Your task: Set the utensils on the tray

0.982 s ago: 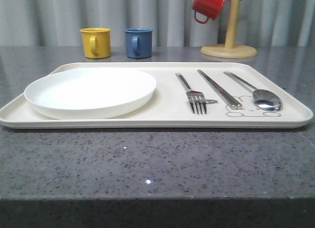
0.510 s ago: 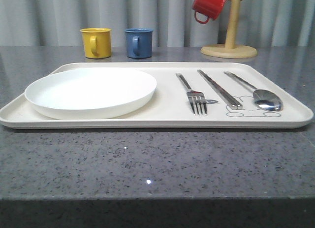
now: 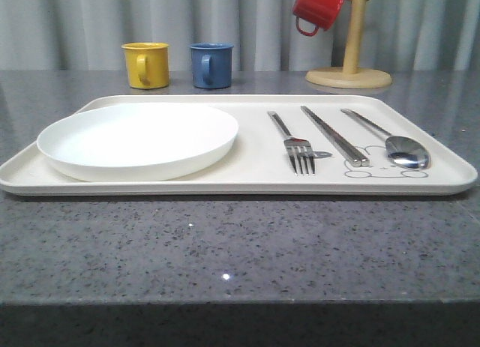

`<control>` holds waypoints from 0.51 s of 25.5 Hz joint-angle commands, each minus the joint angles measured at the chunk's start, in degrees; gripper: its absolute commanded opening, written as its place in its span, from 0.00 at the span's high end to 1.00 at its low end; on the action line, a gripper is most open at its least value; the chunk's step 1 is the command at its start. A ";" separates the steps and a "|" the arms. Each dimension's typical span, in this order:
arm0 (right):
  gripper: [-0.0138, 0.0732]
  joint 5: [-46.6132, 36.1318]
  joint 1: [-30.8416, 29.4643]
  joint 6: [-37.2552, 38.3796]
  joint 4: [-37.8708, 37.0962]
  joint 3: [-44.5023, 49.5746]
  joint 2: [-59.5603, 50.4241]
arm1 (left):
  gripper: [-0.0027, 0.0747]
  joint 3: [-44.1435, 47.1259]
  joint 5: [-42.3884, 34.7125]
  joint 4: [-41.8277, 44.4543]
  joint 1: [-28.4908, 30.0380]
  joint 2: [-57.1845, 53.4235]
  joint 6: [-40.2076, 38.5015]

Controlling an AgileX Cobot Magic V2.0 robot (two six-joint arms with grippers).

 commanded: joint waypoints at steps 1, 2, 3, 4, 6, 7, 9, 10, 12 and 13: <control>0.92 -5.70 -0.39 -0.63 -0.54 -0.45 -1.23 | 0.99 0.05 -4.86 -0.04 -0.37 -1.23 -0.68; 0.92 -5.63 -0.39 -0.63 -0.54 -0.45 -1.23 | 0.99 0.05 -4.86 -0.04 -0.37 -1.23 -0.68; 0.92 -5.63 -0.27 -0.63 -0.54 -0.45 -1.23 | 0.99 0.05 -4.86 -0.04 -0.37 -1.23 -0.68; 0.92 -5.63 -0.30 -0.63 -0.54 -0.45 -1.17 | 0.99 0.05 -4.86 -0.04 -0.37 -1.23 -0.68; 0.92 -5.63 -0.30 -0.63 -0.54 -0.45 -1.17 | 0.99 0.05 -4.86 -0.04 -0.37 -1.23 -0.68; 0.92 -5.63 -0.30 -0.63 -0.54 -0.45 -1.17 | 0.99 0.05 -4.86 -0.04 -0.37 -1.23 -0.68; 0.92 -5.75 -0.30 -0.63 -0.54 -0.45 -1.17 | 0.99 0.05 -4.86 -0.04 -0.37 -1.23 -0.68; 0.92 -5.80 -0.30 -0.57 -0.48 -0.45 -1.17 | 0.99 0.05 -4.86 -0.04 -0.37 -1.23 -0.68; 0.92 -5.74 -0.30 -0.26 0.75 -0.45 -1.17 | 0.99 0.05 -4.86 -0.04 -0.37 -1.23 -0.68; 0.92 -5.80 -0.30 0.61 0.68 -0.45 -1.17 | 0.99 0.05 -4.86 -0.04 -0.37 -1.23 -0.68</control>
